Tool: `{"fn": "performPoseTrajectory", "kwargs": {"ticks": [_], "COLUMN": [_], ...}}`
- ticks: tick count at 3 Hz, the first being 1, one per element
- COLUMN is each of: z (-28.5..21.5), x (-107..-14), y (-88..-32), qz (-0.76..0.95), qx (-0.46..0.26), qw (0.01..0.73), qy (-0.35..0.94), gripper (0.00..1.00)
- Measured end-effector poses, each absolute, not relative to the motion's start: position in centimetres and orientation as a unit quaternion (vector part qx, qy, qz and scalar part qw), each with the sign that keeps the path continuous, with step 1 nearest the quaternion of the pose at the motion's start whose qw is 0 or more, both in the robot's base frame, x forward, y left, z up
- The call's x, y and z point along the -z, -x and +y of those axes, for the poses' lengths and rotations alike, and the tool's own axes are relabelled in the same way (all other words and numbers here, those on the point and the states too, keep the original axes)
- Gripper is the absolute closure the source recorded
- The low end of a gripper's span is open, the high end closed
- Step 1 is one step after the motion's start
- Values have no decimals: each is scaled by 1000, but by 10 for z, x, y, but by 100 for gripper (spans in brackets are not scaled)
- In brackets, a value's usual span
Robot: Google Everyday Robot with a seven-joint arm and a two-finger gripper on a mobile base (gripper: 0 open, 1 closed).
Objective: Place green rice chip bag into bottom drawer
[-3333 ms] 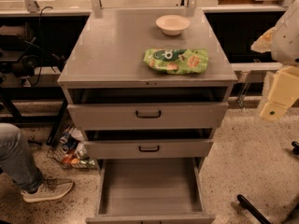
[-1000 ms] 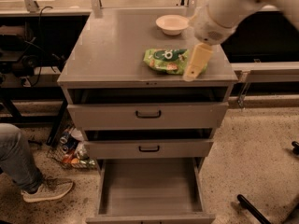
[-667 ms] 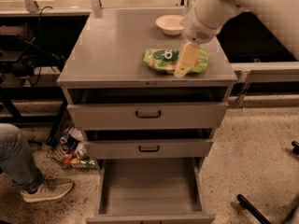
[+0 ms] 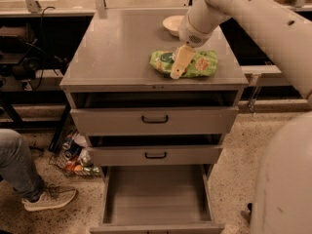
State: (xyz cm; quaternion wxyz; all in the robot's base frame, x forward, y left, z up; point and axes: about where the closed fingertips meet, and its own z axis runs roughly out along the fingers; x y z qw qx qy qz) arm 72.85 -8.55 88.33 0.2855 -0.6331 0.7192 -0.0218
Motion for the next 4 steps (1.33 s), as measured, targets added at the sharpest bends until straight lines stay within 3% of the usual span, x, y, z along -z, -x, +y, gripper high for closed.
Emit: {"fn": "performPoseTrajectory", "kwargs": {"ticks": [1, 2, 4], "z": [-81, -78, -77], "x": [-867, -856, -847], "y": [-742, -748, -747], "qz": [728, 733, 736], "qx": [11, 4, -9], "qw": [275, 270, 264], "qy": [628, 624, 623], "gripper": [0, 14, 61]}}
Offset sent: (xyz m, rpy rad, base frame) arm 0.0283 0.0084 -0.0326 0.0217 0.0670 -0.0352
